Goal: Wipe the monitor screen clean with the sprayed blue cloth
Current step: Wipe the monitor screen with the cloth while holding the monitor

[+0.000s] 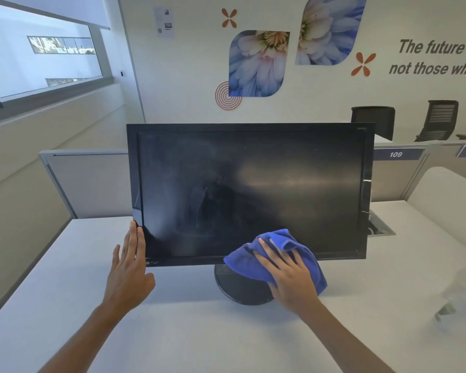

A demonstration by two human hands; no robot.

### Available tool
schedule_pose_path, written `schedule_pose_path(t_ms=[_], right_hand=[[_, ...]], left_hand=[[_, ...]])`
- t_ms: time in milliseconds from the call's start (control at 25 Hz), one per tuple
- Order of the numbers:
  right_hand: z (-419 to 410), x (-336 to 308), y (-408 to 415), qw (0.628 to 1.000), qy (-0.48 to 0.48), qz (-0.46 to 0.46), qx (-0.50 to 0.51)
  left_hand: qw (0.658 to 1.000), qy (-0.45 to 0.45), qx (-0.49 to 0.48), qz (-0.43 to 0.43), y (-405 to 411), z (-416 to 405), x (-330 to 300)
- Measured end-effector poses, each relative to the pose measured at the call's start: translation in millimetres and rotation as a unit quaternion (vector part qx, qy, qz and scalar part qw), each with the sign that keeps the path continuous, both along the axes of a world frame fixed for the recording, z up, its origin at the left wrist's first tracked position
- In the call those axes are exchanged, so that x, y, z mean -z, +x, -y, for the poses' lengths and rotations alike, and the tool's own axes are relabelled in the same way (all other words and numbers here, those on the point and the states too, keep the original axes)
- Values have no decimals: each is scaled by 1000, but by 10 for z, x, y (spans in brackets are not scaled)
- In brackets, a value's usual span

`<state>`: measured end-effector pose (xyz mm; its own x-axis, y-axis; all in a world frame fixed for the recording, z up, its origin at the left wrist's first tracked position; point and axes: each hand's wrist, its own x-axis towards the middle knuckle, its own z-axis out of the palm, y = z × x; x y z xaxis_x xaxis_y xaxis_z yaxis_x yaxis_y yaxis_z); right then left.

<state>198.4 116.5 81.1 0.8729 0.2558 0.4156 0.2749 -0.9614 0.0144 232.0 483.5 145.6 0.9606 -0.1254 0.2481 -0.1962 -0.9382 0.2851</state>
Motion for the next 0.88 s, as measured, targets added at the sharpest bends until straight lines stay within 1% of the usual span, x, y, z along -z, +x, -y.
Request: schedule_pose_path(t_ms=[360, 520, 640, 720, 800, 880], right_hand=[[975, -13, -371, 991, 7, -6, 132], [1273, -78, -460, 989, 9, -35, 144], [1468, -130, -552, 986, 33, -47, 155], [1530, -165, -599, 988, 44, -60, 139], [1518, -210, -629, 987, 83, -55, 124], [1484, -266, -709, 977, 169, -53, 117]], left_hand=[[1000, 21, -11, -12, 26, 10, 37], [999, 21, -28, -7, 48, 78, 79], [999, 32, -39, 2, 52, 145, 82], [997, 39, -59, 1, 47, 183, 84], [996, 32, -81, -1, 17, 259, 53], [996, 30, -86, -8, -88, 441, 44]])
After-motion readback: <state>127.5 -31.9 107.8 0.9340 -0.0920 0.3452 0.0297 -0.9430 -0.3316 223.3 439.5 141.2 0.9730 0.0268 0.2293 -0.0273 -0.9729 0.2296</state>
